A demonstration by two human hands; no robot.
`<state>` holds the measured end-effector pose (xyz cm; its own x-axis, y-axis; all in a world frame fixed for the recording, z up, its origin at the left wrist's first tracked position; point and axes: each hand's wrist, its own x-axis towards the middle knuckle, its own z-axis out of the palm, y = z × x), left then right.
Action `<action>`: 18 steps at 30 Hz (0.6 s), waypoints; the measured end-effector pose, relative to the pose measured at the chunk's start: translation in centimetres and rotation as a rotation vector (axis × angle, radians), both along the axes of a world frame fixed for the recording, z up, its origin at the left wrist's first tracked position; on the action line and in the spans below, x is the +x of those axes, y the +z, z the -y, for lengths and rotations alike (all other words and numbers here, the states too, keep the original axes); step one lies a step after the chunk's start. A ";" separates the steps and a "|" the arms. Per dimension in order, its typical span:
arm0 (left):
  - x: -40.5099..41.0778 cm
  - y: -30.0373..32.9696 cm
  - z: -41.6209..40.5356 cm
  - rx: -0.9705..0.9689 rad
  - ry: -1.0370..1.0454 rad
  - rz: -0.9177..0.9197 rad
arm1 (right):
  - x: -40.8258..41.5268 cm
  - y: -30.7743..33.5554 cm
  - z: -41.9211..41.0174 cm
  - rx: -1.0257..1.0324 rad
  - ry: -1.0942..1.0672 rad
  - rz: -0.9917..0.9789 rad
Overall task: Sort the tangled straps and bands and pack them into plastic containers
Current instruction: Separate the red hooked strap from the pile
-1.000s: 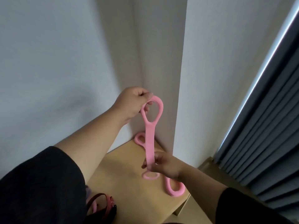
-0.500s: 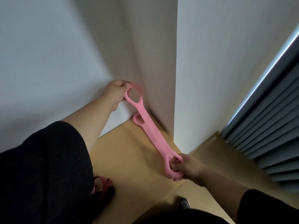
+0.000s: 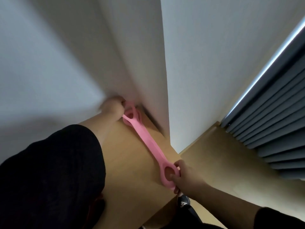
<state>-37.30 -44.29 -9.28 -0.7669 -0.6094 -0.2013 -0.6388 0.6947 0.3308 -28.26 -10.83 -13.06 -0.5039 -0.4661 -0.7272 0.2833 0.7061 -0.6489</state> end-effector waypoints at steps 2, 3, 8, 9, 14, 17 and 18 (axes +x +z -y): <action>-0.5 -1.1 -0.9 0.030 -0.030 0.029 | 0.0 0.3 -0.3 -0.012 0.024 0.007; -0.4 -1.4 -1.2 0.004 -0.026 0.041 | -0.1 0.4 -0.5 -0.017 0.027 0.011; -0.6 -4.4 0.6 -0.302 -0.171 0.227 | -0.1 -0.1 -1.2 0.024 0.043 0.027; -0.6 -4.5 0.6 -0.342 -0.204 0.261 | -0.1 -0.3 -1.2 0.043 0.049 0.022; 0.0 -4.9 -0.4 -0.368 -0.276 0.255 | -0.4 -0.4 -1.4 0.169 0.261 -0.252; 0.9 -6.5 0.1 -0.334 -0.290 0.165 | -0.5 -0.6 -1.8 0.234 0.352 -0.315; 1.2 -6.7 0.1 -0.335 -0.304 0.140 | -0.4 -0.7 -1.9 0.252 0.379 -0.328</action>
<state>-36.10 -44.44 -15.95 -0.9003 -0.4100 -0.1460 -0.4120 0.9110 -0.0178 -28.70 -8.95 -13.74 -0.5536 -0.4908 -0.6728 -0.2094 0.8640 -0.4579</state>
